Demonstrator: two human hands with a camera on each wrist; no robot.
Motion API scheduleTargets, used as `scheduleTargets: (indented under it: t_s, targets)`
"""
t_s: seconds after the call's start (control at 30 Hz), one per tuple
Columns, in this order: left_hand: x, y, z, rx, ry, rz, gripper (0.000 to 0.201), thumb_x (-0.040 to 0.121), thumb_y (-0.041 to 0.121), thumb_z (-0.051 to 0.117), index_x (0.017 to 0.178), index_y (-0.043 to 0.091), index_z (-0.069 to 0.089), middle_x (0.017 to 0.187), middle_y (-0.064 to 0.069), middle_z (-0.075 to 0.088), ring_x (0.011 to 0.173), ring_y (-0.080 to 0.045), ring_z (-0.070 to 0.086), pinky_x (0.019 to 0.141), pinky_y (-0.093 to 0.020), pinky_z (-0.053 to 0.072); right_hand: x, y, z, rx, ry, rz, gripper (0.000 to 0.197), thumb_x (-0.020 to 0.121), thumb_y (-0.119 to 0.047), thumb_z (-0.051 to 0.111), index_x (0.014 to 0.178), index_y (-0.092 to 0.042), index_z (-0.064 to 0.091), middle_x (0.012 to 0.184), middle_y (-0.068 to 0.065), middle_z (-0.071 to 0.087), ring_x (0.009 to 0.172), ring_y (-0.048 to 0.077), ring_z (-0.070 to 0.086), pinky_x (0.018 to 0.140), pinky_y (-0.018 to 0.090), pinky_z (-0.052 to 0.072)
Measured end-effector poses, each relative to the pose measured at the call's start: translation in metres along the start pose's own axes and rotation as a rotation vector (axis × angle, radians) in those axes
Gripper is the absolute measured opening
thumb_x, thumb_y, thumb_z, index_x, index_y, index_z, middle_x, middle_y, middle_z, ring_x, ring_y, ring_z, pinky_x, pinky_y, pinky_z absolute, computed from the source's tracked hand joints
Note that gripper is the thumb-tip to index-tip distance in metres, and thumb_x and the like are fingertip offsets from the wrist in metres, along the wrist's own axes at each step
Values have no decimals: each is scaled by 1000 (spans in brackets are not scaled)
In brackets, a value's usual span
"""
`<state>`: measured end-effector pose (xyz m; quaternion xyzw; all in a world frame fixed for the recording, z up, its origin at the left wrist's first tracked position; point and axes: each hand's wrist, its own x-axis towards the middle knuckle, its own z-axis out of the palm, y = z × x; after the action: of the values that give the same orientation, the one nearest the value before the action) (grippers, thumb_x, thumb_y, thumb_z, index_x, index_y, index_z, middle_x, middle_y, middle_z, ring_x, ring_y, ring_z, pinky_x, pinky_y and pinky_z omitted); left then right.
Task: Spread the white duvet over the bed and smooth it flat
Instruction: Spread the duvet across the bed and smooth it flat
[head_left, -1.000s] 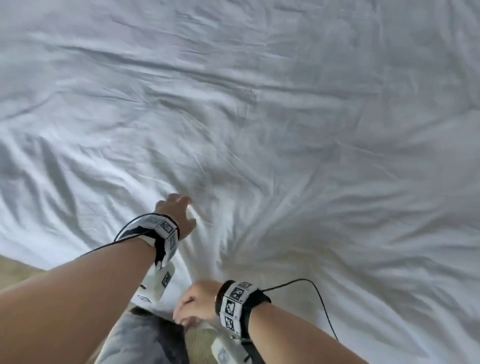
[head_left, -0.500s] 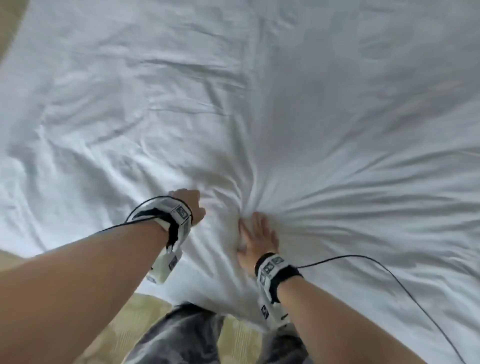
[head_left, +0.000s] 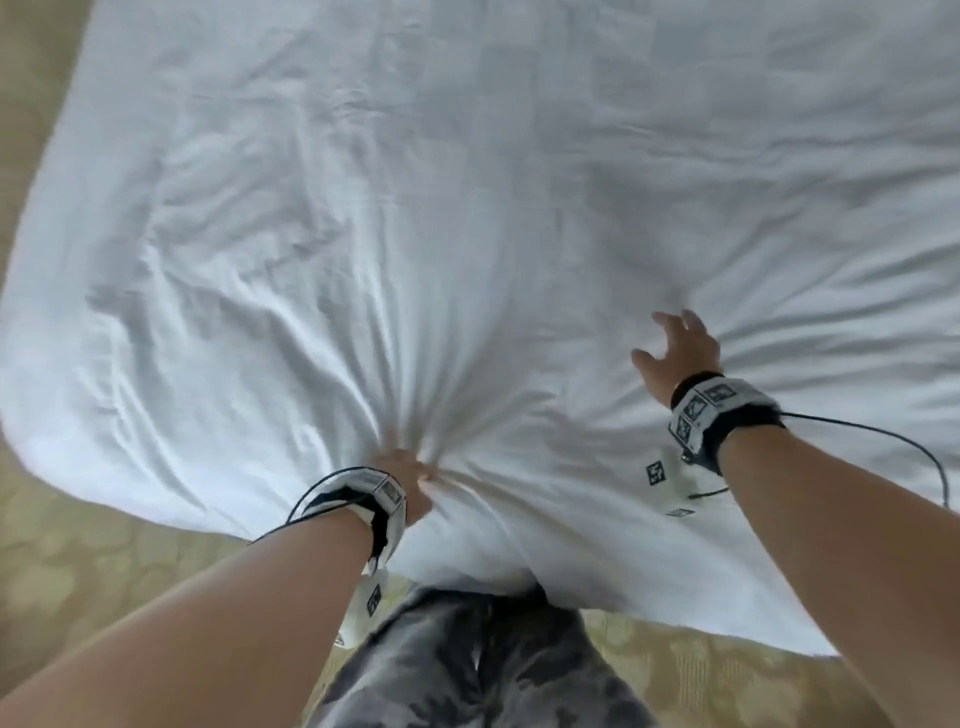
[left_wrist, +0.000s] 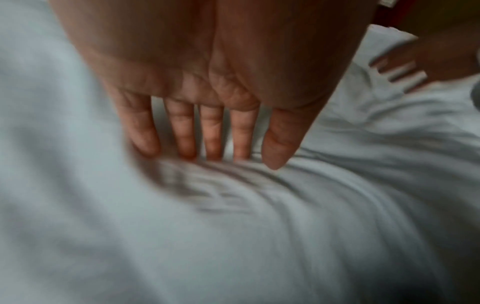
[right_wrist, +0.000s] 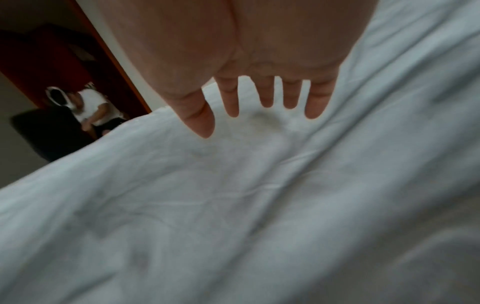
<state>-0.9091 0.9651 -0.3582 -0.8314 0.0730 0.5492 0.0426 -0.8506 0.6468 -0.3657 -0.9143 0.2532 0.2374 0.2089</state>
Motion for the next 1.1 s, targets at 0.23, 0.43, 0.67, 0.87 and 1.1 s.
scheduleTargets:
  t_s: [0.23, 0.43, 0.67, 0.87, 1.1]
  targets:
    - [-62, -110, 4, -231, 106, -302, 44, 96, 38, 43, 132, 15, 50, 141, -7, 49, 130, -26, 47, 104, -31, 39, -142, -128, 155, -173, -610, -378, 67, 84, -51, 51, 143, -43, 21, 159, -3, 1, 147, 32, 3, 117, 49, 16]
    - [-105, -216, -6, -427, 238, -367, 40, 93, 36, 47, 129, 19, 52, 138, -4, 53, 126, -25, 50, 102, -30, 41, -236, -241, 162, 22, -831, -619, 33, 89, -35, 53, 119, -24, 62, 133, -2, 57, 116, 14, 56, 101, 25, 42]
    - [-77, -327, -14, -426, 403, -42, 45, 90, 48, 44, 131, 28, 45, 133, 6, 48, 123, -12, 48, 106, -24, 36, -74, -314, 153, 56, 12, -44, 56, 93, -42, 44, 144, -30, 27, 159, 1, 6, 145, 26, 10, 112, 50, 26]
    - [-37, -400, -81, -273, 517, 128, 101, 49, 74, 12, 140, 34, 30, 145, 12, 31, 134, -9, 37, 112, -21, 30, -127, -431, 319, -106, 16, -258, 35, 86, -43, 25, 99, -46, 58, 133, -22, 27, 81, 1, 71, 73, 25, 42]
    - [63, -348, -171, 69, 522, 305, 66, 91, 51, 43, 148, 38, 14, 160, 13, -6, 149, -19, 3, 118, -40, 23, -102, -474, 257, 254, 117, -16, 35, 94, -37, 31, 122, -33, 53, 122, -3, 62, 104, 15, 65, 82, 44, 56]
